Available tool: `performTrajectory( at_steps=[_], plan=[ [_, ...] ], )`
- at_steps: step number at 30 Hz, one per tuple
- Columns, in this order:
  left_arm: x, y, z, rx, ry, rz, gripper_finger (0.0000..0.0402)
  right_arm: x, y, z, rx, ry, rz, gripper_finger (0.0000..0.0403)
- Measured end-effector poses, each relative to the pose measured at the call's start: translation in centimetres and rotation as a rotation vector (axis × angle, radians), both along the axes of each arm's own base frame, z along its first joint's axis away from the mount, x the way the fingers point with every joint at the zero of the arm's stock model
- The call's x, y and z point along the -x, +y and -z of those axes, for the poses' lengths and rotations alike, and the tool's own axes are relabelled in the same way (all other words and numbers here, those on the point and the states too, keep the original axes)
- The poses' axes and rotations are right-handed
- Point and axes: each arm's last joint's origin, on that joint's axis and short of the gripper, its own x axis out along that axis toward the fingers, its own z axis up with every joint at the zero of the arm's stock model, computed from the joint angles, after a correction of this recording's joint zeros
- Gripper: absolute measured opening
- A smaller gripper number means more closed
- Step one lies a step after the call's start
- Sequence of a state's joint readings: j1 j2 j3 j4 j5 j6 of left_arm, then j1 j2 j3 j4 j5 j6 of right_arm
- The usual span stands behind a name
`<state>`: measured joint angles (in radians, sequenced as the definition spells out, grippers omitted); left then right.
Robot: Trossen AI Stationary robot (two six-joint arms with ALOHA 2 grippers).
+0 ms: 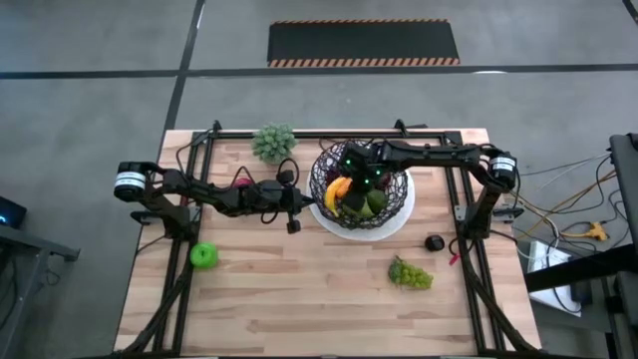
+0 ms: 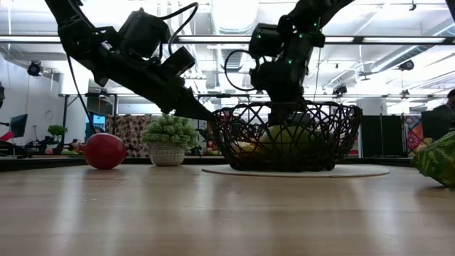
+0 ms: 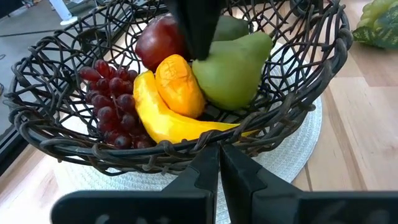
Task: Build produce basket
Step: Put the green pear into the black wire basket, then put the red pomegranate into the black wire basket
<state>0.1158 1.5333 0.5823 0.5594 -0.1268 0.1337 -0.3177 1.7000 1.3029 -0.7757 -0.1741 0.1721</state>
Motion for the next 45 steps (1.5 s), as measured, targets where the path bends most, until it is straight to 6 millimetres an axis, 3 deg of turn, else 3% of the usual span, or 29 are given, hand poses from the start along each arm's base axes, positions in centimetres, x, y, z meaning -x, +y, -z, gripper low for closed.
performTrajectory(
  at_steps=[16, 23, 31, 45],
  plan=[
    [0.0, 0.0, 0.0, 0.009, -0.003, 0.003, 0.0001, 0.4, -0.6, 0.2, -0.069, 0.015, 0.042, 0.0008],
    [0.0, 0.0, -0.1, 0.021, -0.016, -0.007, 0.0001, 0.2, -0.3, 0.8, -0.005, 0.013, -0.098, 0.0008],
    [0.0, 0.0, -0.1, 0.021, -0.014, -0.008, 0.0001, 0.0, -0.5, 0.3, 0.006, -0.028, -0.108, 0.0008],
    [0.1, 0.0, -0.2, 0.024, -0.002, -0.008, 0.0001, 1.1, -0.1, -2.7, 0.043, -0.099, -0.084, 0.0008]
  ],
)
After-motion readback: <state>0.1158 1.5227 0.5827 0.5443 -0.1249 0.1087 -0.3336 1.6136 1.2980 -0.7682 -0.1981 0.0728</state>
